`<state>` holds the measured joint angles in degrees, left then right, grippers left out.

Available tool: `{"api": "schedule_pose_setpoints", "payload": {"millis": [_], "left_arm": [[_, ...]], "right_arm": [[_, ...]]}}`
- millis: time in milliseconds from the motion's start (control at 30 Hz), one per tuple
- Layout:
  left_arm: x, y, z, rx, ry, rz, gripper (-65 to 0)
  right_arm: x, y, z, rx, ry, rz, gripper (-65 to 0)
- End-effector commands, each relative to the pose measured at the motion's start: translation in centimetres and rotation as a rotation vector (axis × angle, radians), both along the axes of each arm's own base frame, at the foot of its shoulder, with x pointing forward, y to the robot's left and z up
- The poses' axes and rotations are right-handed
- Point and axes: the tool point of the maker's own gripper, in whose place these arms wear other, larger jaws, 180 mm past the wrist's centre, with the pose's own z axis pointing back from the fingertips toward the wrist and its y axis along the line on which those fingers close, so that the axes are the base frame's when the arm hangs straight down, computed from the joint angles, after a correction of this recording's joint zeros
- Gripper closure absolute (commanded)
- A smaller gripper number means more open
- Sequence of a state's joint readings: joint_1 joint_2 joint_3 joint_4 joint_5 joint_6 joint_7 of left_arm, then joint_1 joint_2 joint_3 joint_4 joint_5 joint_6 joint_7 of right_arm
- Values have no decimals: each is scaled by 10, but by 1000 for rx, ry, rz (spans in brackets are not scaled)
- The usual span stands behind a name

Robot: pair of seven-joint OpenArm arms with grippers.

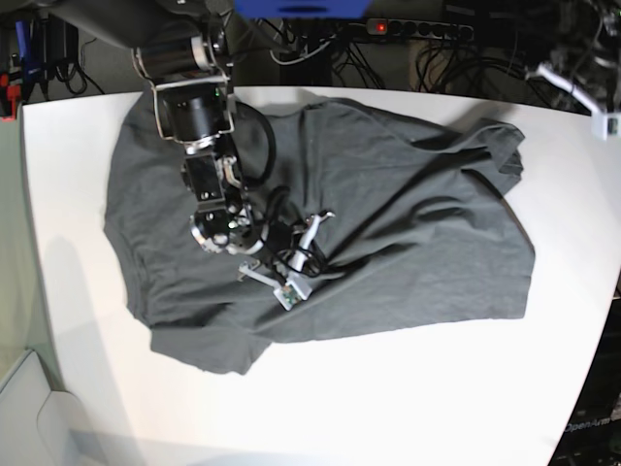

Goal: Layout the t-shirt on the table in an organized manner, then fold the t-shirt properly

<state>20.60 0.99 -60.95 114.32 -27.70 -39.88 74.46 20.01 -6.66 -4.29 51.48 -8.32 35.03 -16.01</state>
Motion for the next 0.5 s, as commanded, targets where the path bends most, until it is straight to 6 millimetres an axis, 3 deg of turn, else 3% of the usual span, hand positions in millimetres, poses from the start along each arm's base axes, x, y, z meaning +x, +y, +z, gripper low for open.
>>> {"api": "schedule_pose_setpoints", "payload": {"millis": [0, 200, 367, 467], "left_arm": [[10, -6, 5, -4, -24, -26, -2], [70, -60, 9, -87, -100, -167, -2], [105, -87, 14, -120, -142, -146, -2], [114, -96, 5, -145, -137, -128, -2]], "right_arm": [[8, -1, 7, -17, -19, -3, -38], [8, -1, 7, -17, -18, -3, -38], [7, -1, 6, -18, -15, -3, -38], [7, -1, 5, -18, -13, -3, -37]]}}
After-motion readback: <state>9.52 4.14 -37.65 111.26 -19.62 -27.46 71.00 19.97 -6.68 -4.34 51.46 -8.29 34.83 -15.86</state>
